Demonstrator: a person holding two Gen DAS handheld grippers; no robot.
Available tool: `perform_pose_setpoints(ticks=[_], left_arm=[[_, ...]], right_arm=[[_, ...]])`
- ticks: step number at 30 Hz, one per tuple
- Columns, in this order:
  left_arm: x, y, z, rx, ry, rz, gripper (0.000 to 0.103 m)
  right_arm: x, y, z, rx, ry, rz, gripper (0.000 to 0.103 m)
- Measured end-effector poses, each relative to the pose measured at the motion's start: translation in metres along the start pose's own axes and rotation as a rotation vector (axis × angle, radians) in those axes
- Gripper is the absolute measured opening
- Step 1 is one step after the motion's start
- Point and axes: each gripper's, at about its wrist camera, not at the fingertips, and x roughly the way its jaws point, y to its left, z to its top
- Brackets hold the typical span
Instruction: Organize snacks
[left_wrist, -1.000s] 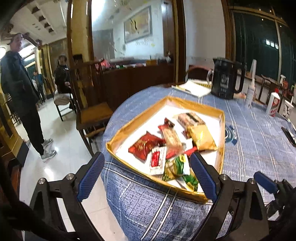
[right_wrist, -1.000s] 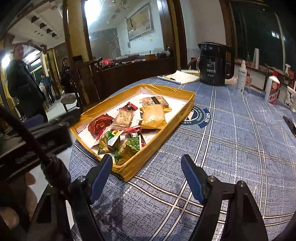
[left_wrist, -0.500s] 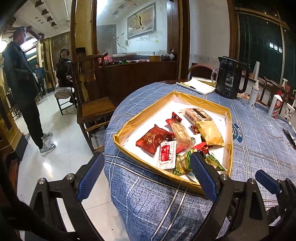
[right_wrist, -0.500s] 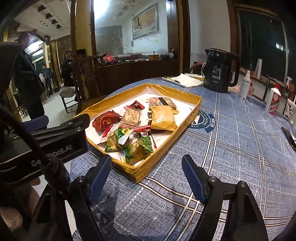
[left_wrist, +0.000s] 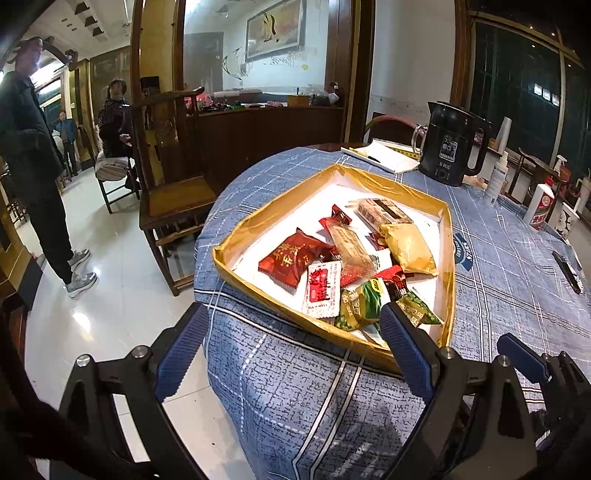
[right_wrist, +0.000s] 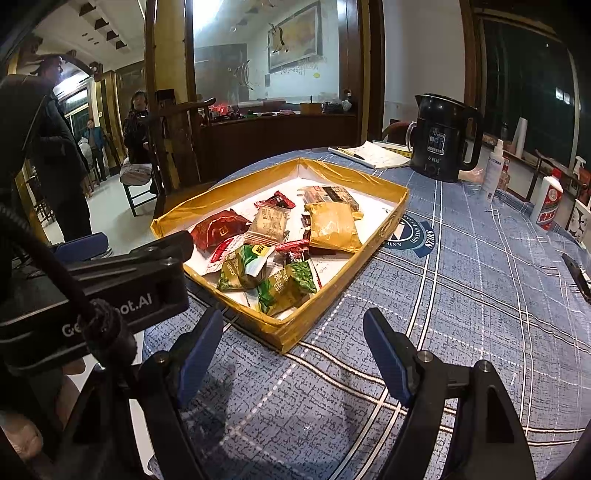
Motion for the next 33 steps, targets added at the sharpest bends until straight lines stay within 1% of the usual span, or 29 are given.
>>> perform_pose_setpoints(ticks=[10, 27, 33], left_arm=[[0.005, -0.0018, -0.0014, 0.001, 0.027, -0.014, 0.094], [0.0053, -0.0032, -0.0025, 0.003, 0.023, -0.016, 0.094], [0.0008, -0.007, -0.0031, 0.013, 0.008, -0.007, 0.094]], right_arm=[[0.0024, -0.0007, -0.0005, 0.009, 0.012, -0.008, 0.079], [0.0046, -0.0057, -0.0022, 0.025, 0.028, -0.018, 0.079], [0.0043, -0.0069, -0.0032, 0.028, 0.027, -0.02, 0.079]])
